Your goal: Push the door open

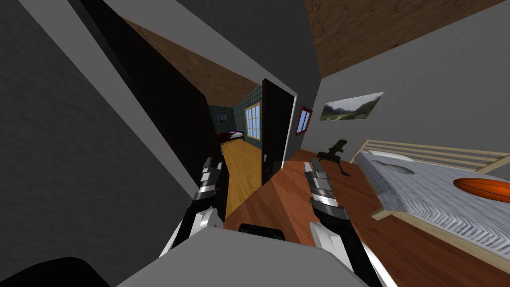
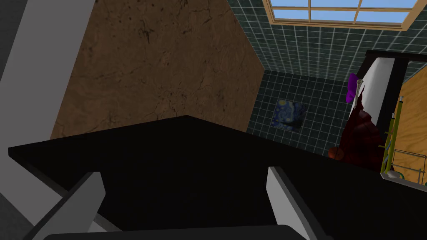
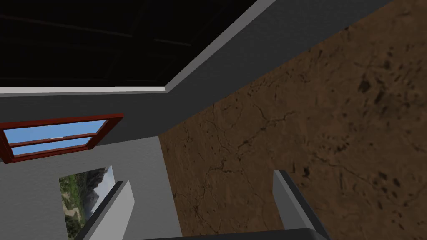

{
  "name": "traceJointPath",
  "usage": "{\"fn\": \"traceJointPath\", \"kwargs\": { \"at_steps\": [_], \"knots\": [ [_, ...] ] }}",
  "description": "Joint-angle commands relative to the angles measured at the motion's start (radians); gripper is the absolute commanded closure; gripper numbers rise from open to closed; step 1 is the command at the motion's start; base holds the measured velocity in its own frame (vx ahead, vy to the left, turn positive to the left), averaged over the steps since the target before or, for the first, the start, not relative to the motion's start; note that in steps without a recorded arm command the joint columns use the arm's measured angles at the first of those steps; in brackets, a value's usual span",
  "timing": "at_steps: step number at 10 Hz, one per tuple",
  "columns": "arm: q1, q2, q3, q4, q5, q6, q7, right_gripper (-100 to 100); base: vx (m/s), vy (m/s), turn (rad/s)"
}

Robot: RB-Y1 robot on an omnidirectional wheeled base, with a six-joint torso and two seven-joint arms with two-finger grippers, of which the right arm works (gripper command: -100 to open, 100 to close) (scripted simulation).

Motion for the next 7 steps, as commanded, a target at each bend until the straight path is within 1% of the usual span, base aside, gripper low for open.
{"fn": "traceJointPath", "kwargs": {
  "at_steps": [1,2,3,4,7],
  "knots": [
    [-0.008,-0.006,0.008,0.030,-0.001,-0.007,-0.004,-100,0.064,-0.022,0.073],
    [-0.012,-0.008,0.012,0.044,-0.001,-0.010,-0.006,-100,0.101,-0.049,0.069],
    [-0.021,-0.013,0.020,0.075,-0.002,-0.016,-0.009,-100,0.134,-0.057,0.083],
    [-0.026,-0.016,0.026,0.095,-0.002,-0.020,-0.012,-100,0.146,-0.056,0.081],
    [-0.045,-0.025,0.044,0.161,-0.004,-0.035,-0.020,-100,0.098,-0.049,0.066]
  ]
}}
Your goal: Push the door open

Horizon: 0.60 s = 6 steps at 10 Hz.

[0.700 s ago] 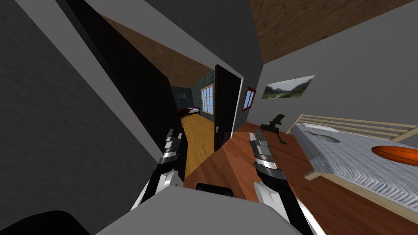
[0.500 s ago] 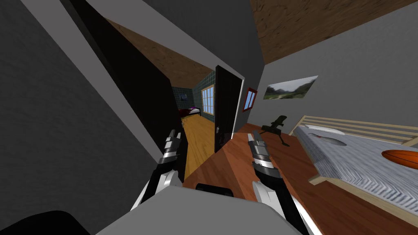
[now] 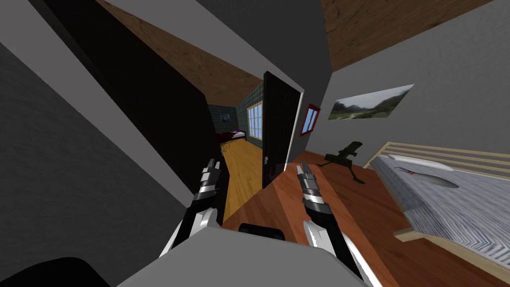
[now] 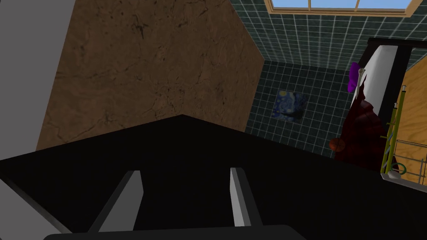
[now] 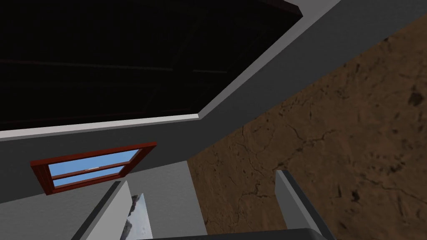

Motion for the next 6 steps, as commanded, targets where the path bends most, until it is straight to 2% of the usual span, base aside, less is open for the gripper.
{"fn": "traceJointPath", "kwargs": {
  "at_steps": [1,6],
  "knots": [
    [-0.010,-0.007,0.010,0.034,-0.002,-0.005,-0.007,-100,0.095,-0.070,0.090],
    [-0.050,-0.023,0.049,0.174,-0.005,-0.036,-0.025,-100,0.088,-0.071,0.098]
  ]
}}
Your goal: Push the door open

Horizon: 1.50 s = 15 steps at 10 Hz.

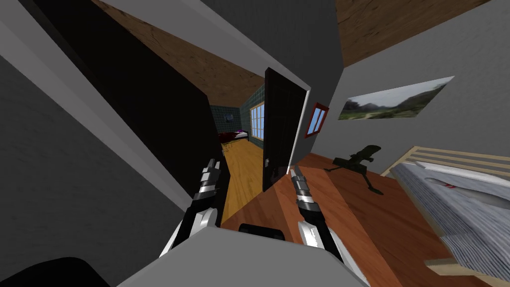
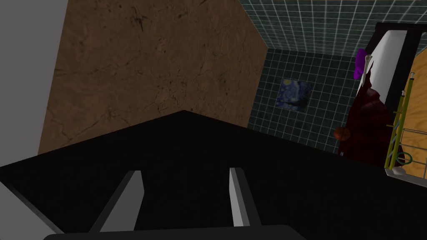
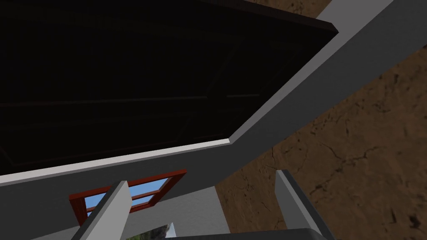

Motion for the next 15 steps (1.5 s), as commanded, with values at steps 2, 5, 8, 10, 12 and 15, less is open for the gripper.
{"fn": "traceJointPath", "kwargs": {
  "at_steps": [2,5,8,10,12,15],
  "knots": [
    [-0.026,-0.006,0.023,0.082,-0.001,-0.017,-0.011,-100,0.089,-0.084,0.099],
    [-0.045,-0.011,0.042,0.148,-0.003,-0.032,-0.019,-100,0.059,-0.061,0.075],
    [-0.075,-0.018,0.070,0.252,-0.005,-0.054,-0.033,-100,0.088,-0.085,0.121],
    [-0.085,-0.020,0.080,0.296,-0.006,-0.062,-0.037,-100,0.054,-0.065,0.053],
    [-0.095,-0.021,0.090,0.332,-0.007,-0.070,-0.042,-100,0.033,-0.043,0.056],
    [-0.115,-0.024,0.109,0.403,-0.008,-0.085,-0.051,-100,0.054,-0.068,0.077]
  ]
}}
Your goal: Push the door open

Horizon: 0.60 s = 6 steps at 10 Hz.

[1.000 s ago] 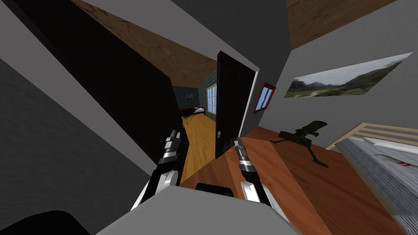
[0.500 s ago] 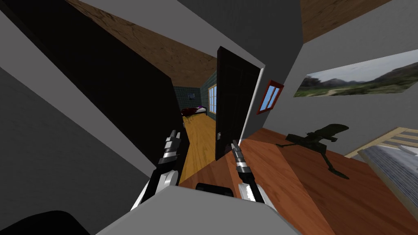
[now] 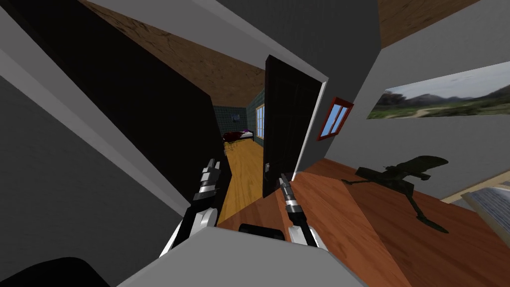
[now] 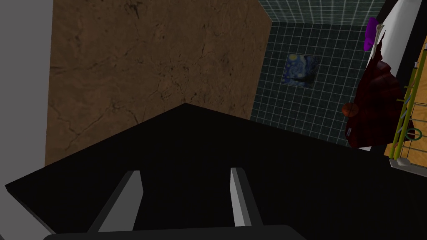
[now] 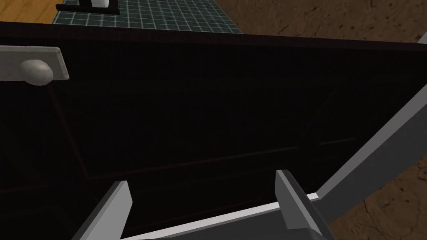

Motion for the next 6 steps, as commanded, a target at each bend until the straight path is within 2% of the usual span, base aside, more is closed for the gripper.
{"fn": "traceJointPath", "kwargs": {
  "at_steps": [1,4,5,6],
  "knots": [
    [-0.019,-0.002,0.013,0.050,-0.002,-0.012,-0.008,-100,0.076,-0.084,0.126],
    [-0.048,-0.005,0.041,0.159,-0.004,-0.034,-0.021,-100,0.077,-0.089,0.117],
    [-0.057,-0.005,0.050,0.188,-0.005,-0.041,-0.025,-100,0.092,-0.106,0.110],
    [-0.057,-0.005,0.050,0.194,-0.005,-0.041,-0.025,-100,0.047,-0.079,0.035]
  ]
}}
